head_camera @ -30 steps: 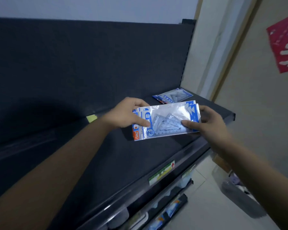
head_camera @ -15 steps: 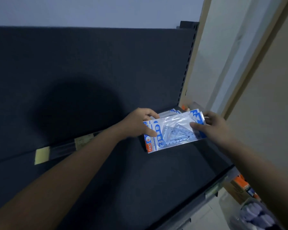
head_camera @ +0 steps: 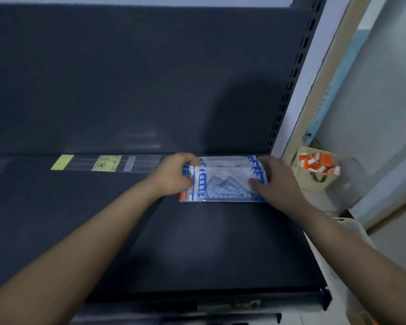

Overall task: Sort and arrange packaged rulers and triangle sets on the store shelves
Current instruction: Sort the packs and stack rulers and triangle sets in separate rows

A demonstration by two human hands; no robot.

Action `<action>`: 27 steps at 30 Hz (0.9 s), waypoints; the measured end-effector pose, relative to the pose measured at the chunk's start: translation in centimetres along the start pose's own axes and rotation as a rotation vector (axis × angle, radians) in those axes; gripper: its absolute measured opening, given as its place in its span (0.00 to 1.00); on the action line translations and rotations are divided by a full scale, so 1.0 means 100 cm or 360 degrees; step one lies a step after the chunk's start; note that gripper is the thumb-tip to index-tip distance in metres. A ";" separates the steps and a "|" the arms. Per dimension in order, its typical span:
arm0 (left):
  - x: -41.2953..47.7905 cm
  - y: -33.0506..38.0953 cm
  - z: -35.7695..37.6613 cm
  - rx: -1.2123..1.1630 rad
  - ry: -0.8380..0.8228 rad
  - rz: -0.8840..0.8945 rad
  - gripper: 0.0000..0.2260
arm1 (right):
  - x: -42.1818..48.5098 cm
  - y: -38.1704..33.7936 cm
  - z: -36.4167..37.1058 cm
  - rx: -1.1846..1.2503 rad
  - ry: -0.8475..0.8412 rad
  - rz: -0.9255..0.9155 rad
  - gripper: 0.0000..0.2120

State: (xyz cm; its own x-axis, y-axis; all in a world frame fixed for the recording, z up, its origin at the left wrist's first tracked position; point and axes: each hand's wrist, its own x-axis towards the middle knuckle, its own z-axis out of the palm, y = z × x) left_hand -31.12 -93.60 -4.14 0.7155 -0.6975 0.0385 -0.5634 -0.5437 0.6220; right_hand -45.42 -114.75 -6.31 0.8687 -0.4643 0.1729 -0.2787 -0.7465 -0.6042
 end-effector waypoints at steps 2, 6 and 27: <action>-0.008 0.004 0.003 0.0165 0.0091 -0.0024 0.18 | 0.000 0.000 -0.002 -0.0137 0.0038 -0.0109 0.24; -0.026 0.010 -0.002 0.0645 0.0233 -0.0026 0.21 | 0.001 -0.016 -0.006 -0.0279 0.0096 -0.0281 0.25; -0.321 -0.146 -0.204 0.1348 0.0675 -0.0627 0.34 | -0.112 -0.359 0.161 -0.0008 -0.0214 -0.1033 0.23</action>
State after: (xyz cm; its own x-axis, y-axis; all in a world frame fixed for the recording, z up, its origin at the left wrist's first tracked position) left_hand -37.45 -53.74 1.49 0.9072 -0.2653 0.3266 -0.2461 -0.9641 -0.0996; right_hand -38.57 -75.07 0.87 0.9043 0.1442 0.4018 0.3172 -0.8569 -0.4063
